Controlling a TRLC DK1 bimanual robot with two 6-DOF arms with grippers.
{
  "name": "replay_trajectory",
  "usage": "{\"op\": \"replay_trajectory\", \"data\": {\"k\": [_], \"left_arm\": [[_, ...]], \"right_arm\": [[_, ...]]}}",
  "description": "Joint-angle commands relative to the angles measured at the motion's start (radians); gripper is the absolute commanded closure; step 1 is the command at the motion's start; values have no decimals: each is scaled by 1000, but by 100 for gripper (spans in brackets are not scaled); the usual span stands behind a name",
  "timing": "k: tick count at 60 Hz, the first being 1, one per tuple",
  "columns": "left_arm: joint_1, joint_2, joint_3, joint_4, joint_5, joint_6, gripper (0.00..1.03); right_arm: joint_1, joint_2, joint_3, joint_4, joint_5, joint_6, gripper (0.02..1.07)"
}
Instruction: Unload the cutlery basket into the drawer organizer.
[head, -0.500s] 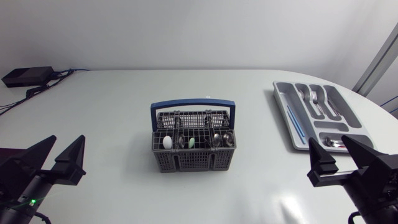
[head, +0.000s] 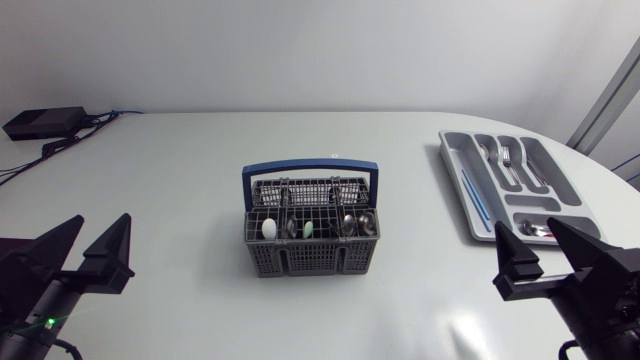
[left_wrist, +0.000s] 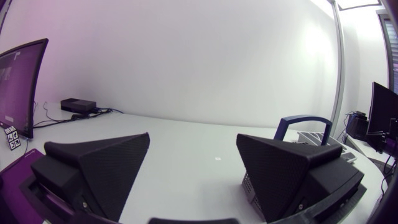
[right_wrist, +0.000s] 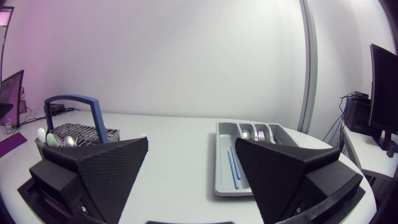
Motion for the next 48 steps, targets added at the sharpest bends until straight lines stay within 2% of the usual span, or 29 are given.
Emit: {"op": "replay_trajectory", "data": {"k": [1,19,27,39,48], "left_arm": [[7,-9,-11,26,-12,-21,5],[7,4,84,8,-14,-21,5],[3,84,150,8,-14,-27,5],[-15,247,269,-25,-15,-61,5],[-70,392,385,-109,-46,-90,5]], "right_arm": [[16,-8,-20,25,11,27,6],[24,-5,28,38,15,18,6],[27,26,55,56,14,7,7],[27,188,136,119,18,1,7],[59,342,232,122,55,18,7]]}}
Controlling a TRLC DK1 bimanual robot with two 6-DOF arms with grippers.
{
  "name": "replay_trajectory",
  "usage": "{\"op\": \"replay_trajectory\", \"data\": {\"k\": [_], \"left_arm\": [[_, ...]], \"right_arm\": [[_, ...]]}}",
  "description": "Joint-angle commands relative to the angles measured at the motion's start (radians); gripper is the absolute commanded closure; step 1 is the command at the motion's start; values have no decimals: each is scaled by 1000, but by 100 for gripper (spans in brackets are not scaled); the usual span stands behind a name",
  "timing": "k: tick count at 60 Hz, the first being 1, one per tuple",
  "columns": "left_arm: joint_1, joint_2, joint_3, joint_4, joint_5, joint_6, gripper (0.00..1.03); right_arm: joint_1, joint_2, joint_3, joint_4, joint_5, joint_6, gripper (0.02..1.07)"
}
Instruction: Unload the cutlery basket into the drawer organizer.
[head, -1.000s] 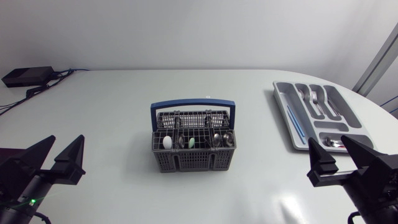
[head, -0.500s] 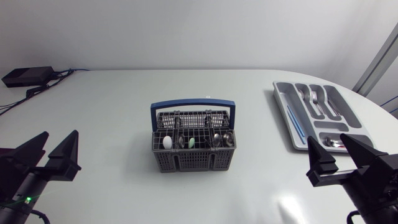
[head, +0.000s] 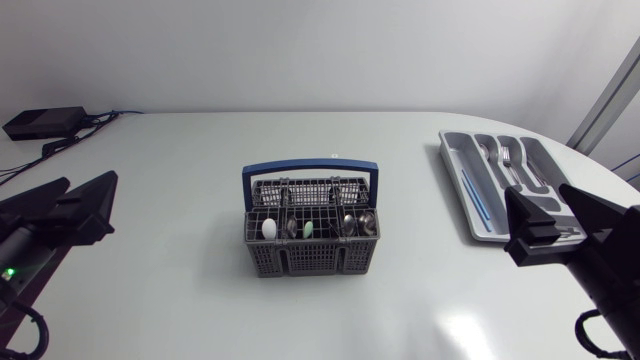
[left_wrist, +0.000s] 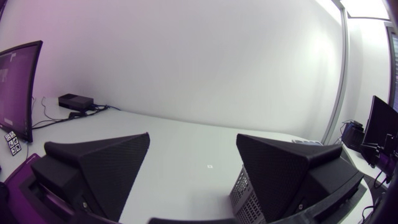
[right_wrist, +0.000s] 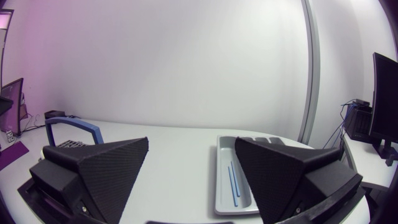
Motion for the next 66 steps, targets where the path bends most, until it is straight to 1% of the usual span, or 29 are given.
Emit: {"op": "replay_trajectory", "data": {"k": [1,4,7,10,11,12,16,17,22,31,36,44,48,53,58,66], "left_arm": [[-35,85,84,-36,-24,-35,5],[-57,124,108,-57,-37,-35,5],[-85,173,150,-102,-63,-41,5],[-118,248,216,-185,-84,-54,5],[-120,253,222,-191,-86,-54,5],[-128,280,246,-224,-90,-55,5],[-138,359,312,-306,-90,-75,5],[-140,365,318,-312,-90,-75,5],[-170,431,390,-410,-89,-80,5],[-227,521,490,-551,-72,-89,5],[-256,578,550,-637,-70,-89,5],[-281,671,644,-774,-69,-90,5],[-281,708,674,-818,-69,-100,5],[-281,728,683,-838,-61,-118,6],[-290,754,700,-887,-47,-130,6],[-328,777,723,-953,-44,-135,6]], "right_arm": [[28,84,68,9,28,15,7],[54,131,109,-19,60,15,7],[79,176,143,-40,80,17,7],[96,223,187,-75,95,21,7],[97,231,196,-81,97,23,7],[100,245,210,-94,98,24,7],[114,294,267,-152,97,46,7],[117,303,278,-161,98,50,7],[136,357,338,-226,97,70,7],[148,484,476,-404,94,80,7],[148,567,557,-520,69,77,7],[131,664,637,-621,31,70,7],[133,708,684,-692,15,70,7],[134,759,741,-778,-8,80,7],[134,829,819,-905,-23,83,7],[139,874,859,-970,-41,103,7]]}}
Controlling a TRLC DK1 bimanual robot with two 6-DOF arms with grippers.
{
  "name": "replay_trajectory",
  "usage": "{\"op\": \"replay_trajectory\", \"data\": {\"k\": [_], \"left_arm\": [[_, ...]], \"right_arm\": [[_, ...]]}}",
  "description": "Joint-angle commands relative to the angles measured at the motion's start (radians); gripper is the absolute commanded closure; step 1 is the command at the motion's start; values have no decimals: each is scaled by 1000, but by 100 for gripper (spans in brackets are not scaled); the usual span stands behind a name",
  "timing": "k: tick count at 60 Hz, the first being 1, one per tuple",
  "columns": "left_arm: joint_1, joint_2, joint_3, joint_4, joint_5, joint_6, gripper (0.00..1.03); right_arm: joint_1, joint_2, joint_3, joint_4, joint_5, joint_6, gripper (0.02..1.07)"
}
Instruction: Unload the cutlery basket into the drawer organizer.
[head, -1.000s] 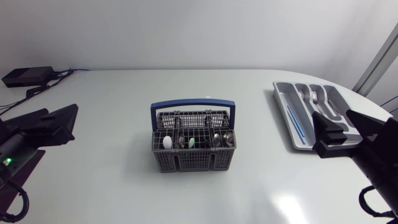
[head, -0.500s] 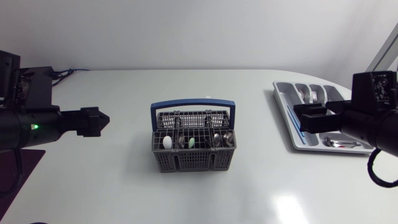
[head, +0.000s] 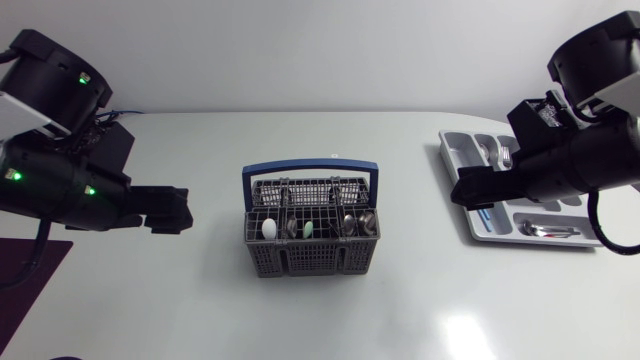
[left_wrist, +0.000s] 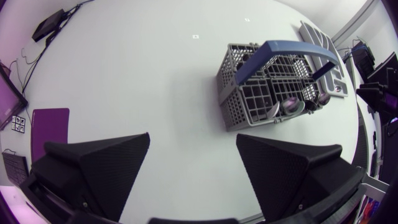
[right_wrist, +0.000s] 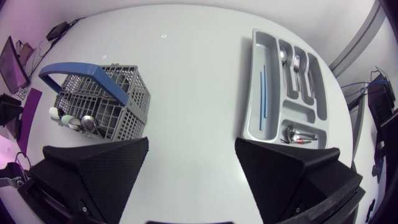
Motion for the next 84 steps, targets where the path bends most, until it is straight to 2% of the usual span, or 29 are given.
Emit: {"op": "replay_trajectory", "data": {"k": [1,7,20,36,41,69,84], "left_arm": [[-32,23,44,-43,5,-24,6],[-59,37,59,-71,7,-30,6],[-92,120,128,-192,4,-45,9],[-98,161,174,-161,5,-68,9],[-132,173,193,-158,4,-83,9],[-249,243,314,-43,1,-99,8],[-289,206,237,122,4,-79,9]], "right_arm": [[3,41,44,-56,-25,39,7],[-7,118,103,-160,-62,51,7],[-17,192,171,-278,-160,73,7],[23,224,225,-337,-164,88,7],[34,230,246,-349,-164,93,7],[197,261,306,-370,-118,175,7],[252,268,363,-375,-121,195,7]]}}
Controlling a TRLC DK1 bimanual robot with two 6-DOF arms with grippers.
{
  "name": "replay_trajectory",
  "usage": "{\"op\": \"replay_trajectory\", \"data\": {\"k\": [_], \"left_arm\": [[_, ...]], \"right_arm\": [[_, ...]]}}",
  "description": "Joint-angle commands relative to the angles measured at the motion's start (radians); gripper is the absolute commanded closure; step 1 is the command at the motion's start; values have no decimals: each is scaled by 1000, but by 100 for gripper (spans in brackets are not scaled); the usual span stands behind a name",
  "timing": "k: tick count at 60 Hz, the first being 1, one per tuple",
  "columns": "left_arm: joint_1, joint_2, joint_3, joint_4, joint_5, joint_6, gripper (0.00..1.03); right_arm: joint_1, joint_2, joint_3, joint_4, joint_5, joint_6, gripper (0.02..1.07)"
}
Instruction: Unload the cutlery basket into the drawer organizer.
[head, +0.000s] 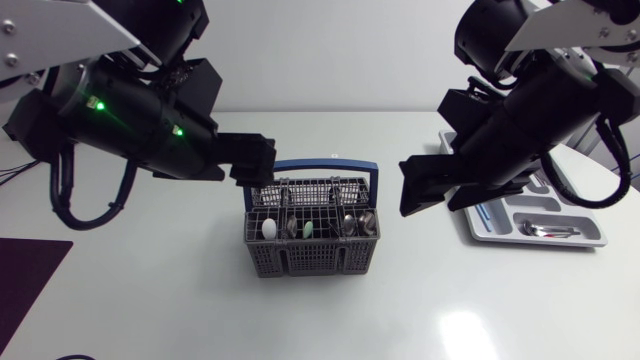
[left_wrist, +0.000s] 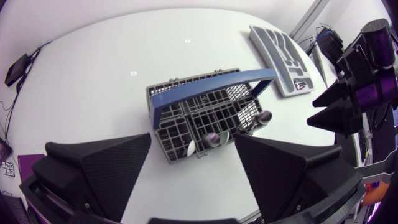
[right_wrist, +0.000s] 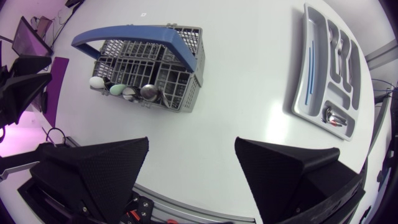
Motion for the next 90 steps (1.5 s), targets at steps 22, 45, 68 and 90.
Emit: {"op": "replay_trajectory", "data": {"k": [22,45,68,90], "left_arm": [[-24,-11,-144,114,56,24,9],[20,119,-127,95,76,42,30],[45,208,-7,-87,92,44,30],[62,249,19,-72,122,62,43]], "right_arm": [[71,4,39,45,-18,30,7],[93,12,-65,132,-17,34,7],[119,43,-93,155,-6,48,7],[114,44,-119,174,6,38,7]]}}
